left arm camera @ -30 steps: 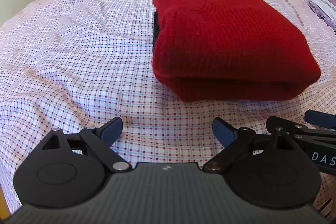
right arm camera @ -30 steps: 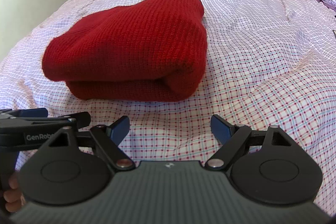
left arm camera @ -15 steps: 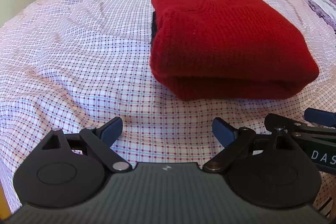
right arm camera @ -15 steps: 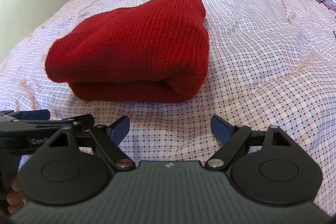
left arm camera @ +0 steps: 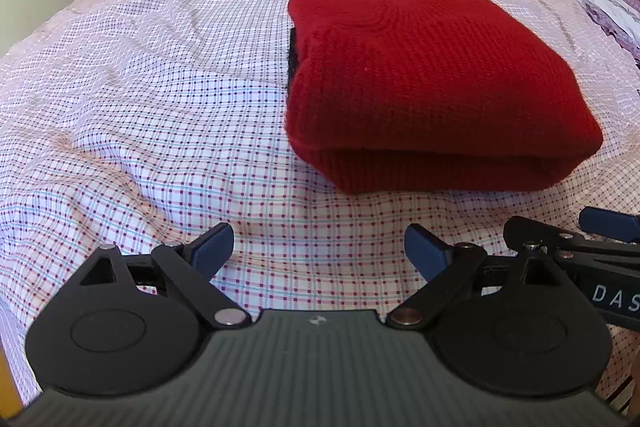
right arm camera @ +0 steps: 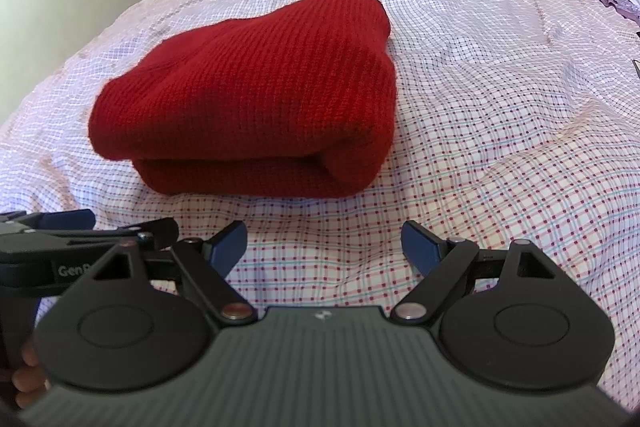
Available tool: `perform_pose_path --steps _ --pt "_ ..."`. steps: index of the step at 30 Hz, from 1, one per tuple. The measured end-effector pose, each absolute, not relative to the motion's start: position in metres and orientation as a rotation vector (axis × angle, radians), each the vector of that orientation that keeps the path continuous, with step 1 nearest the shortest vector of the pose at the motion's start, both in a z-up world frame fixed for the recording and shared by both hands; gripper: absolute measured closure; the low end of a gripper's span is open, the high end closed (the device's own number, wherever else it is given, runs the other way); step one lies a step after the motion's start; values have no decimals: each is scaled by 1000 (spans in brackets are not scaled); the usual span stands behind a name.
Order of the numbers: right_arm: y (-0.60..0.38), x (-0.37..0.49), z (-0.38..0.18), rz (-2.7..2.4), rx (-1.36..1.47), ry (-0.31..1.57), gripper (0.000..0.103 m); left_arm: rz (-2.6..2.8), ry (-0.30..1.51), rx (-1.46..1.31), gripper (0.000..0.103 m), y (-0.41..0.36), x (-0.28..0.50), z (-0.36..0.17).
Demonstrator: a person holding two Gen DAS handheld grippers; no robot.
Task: Fold small clothes
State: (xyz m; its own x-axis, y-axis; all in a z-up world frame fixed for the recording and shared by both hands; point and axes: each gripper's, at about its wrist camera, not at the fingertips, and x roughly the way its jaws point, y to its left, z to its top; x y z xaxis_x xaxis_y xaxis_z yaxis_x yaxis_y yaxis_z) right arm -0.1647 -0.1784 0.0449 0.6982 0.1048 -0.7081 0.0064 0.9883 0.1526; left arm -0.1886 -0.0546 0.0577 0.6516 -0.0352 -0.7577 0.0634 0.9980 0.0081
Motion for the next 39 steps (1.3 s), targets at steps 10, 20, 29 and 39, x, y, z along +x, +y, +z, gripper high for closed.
perform_pose_path --steps 10,20,29,39 --pt "-178 -168 48 54 152 785 18 -45 851 42 8 -59 -193 63" --pt "-177 -167 48 53 151 788 18 -41 857 36 8 -58 -195 65" --pt "-176 -168 47 52 153 788 18 -39 855 35 8 -59 -196 64" --pt "-176 -167 47 51 154 788 18 -37 855 35 8 -58 -198 64"
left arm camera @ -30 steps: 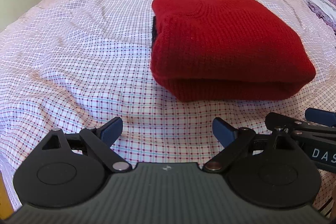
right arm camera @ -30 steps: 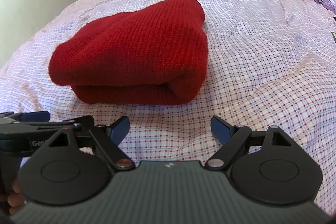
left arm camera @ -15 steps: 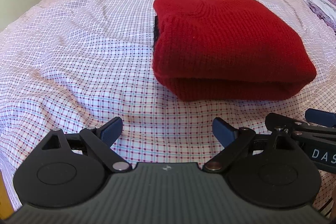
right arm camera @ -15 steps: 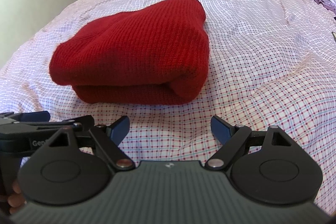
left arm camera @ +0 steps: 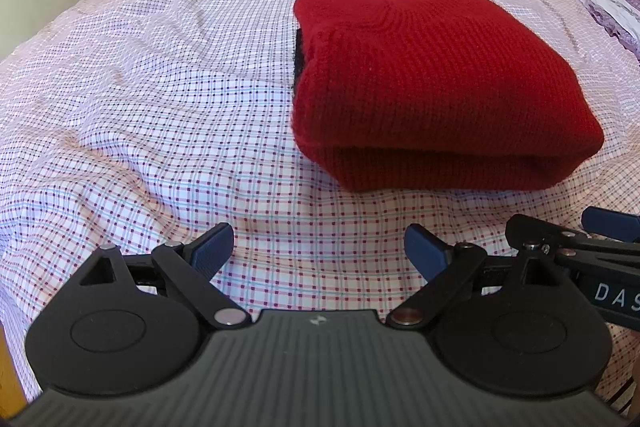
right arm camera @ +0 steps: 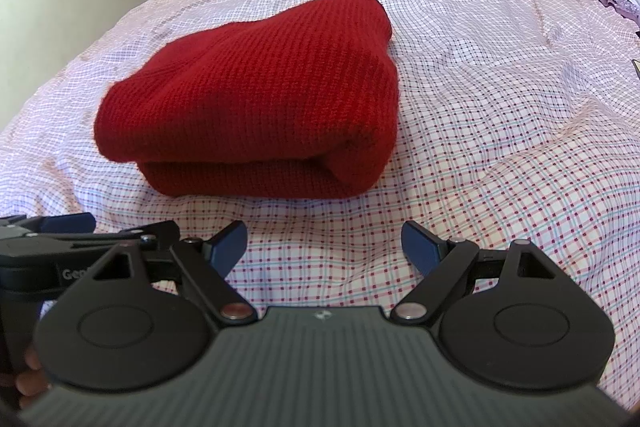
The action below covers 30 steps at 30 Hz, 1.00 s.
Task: Fold small clothes
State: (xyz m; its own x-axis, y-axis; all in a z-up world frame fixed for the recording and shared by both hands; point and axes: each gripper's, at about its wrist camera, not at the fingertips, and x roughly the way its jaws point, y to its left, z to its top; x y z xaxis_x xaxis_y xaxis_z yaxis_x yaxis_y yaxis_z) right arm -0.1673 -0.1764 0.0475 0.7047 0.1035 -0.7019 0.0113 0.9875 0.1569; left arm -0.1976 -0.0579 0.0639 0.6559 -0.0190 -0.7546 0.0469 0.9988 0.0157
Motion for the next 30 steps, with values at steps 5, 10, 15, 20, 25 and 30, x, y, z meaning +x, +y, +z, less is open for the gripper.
perform_pose_path --steps 5,10,15,20,25,30 --pt "-176 -168 47 52 152 787 18 -37 854 35 8 -57 -199 64" --pt "-176 -168 47 54 153 787 18 -36 854 36 8 -55 -202 64" --pt "-176 -168 47 54 154 786 18 -35 856 35 8 -54 -201 64" --pt "-175 -168 46 54 154 786 18 -38 857 36 8 -55 -201 63" --pt "-175 -168 47 55 153 786 18 -38 855 38 8 -57 -202 63" --pt "-175 -168 47 55 152 787 18 -38 857 38 8 -59 -202 63"
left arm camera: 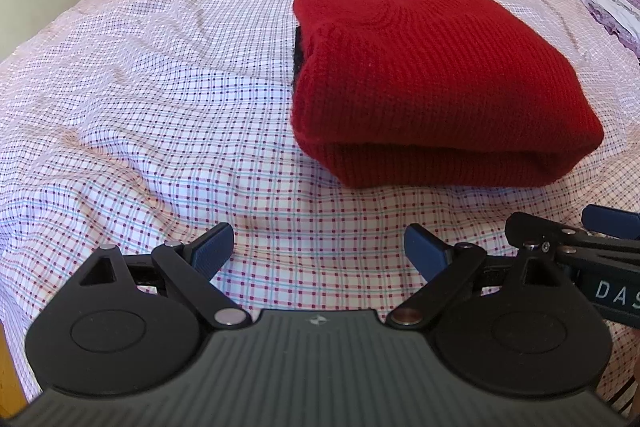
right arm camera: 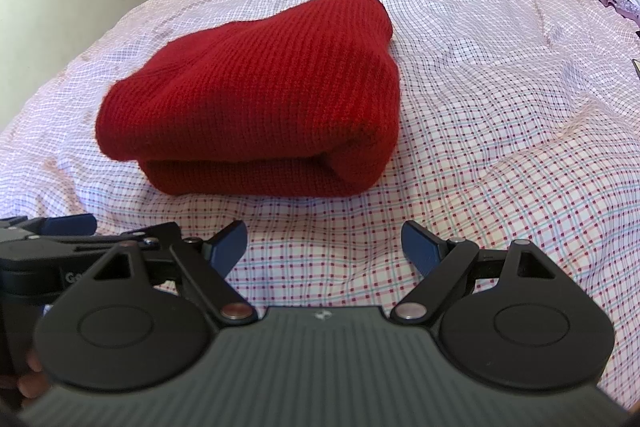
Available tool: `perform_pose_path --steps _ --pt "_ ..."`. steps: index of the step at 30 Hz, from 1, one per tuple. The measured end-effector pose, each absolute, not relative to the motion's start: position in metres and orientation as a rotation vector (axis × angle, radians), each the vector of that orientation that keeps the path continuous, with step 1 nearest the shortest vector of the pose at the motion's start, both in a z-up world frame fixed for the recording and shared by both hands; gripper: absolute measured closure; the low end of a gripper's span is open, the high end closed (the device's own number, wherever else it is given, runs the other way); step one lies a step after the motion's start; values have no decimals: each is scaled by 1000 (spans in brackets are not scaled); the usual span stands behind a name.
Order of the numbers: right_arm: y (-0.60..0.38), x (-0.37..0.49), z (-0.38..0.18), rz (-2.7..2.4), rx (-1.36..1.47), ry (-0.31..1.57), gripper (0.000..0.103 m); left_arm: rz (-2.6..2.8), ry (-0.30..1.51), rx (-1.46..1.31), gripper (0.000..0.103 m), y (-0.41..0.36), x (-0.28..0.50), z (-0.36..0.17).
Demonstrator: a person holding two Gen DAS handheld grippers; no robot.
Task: Fold small clothes
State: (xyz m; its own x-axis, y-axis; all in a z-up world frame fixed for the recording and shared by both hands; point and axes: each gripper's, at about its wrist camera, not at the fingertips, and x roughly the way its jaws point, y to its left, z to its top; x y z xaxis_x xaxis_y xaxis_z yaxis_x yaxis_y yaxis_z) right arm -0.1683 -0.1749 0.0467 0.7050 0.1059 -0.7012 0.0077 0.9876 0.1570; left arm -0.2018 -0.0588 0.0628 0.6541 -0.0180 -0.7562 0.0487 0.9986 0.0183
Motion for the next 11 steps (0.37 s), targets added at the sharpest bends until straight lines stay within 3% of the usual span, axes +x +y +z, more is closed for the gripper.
perform_pose_path --steps 11 --pt "-177 -167 48 54 149 788 18 -39 866 34 8 -59 -200 65"
